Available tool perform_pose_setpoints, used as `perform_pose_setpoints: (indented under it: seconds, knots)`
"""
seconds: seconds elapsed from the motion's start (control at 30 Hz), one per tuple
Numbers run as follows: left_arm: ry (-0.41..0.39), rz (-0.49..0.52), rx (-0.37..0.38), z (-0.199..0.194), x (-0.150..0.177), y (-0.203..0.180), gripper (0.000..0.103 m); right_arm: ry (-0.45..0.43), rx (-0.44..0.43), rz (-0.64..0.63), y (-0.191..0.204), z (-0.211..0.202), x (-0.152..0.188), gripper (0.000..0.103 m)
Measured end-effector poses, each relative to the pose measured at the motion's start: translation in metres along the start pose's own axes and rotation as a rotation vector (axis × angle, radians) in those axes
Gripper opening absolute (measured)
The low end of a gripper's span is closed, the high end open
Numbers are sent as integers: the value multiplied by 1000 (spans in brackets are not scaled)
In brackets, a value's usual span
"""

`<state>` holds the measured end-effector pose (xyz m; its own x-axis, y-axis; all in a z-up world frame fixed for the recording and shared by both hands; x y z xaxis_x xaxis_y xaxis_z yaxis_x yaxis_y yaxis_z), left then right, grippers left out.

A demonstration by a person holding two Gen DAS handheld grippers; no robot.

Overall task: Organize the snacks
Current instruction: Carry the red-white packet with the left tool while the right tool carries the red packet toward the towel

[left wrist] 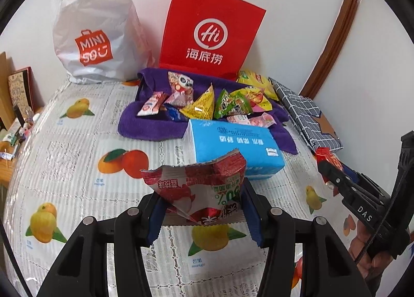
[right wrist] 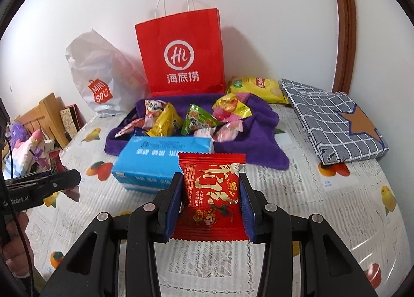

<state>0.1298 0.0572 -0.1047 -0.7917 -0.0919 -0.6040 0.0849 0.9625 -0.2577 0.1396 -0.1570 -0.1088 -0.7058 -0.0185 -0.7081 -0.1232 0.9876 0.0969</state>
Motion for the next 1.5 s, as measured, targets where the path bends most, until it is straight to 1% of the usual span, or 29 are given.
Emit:
perform_pose_setpoints:
  seconds: [0.23, 0.3, 0.5, 1.0, 1.17, 1.5]
  knots:
    - [-22, 13, -11, -10, -16, -6, 51, -20, 16, -20, 5, -11, -15, 42]
    - [-22, 14, -4, -11, -21, -7, 51, -22, 23, -24, 5, -14, -20, 41]
    - [-36, 25, -15, -16, -34, -11, 51, -41, 41, -20, 2, -22, -36, 41]
    - [-46, 34, -87, -21, -59, -10, 51, -58, 54, -26, -2, -24, -56, 42]
    - [-47, 34, -86, -19, -68, -11, 51, -44, 55, -29, -6, -19, -65, 42]
    - [-94, 54, -93, -35, -90, -19, 51, -111, 59, -40, -5, -38, -94, 41]
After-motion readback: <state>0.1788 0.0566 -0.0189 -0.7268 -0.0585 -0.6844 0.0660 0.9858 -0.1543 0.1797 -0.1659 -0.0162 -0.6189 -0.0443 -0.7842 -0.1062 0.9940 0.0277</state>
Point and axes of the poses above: each gripper's, at about its wrist camera, not at the fingertips, and z roughly the way its jaws point, y to its left, x to its underside, the point moved 1 cm from there along z, roughly the way its jaws point, and after that the axes turned 4 degrees about y, right-handed, at the moved point
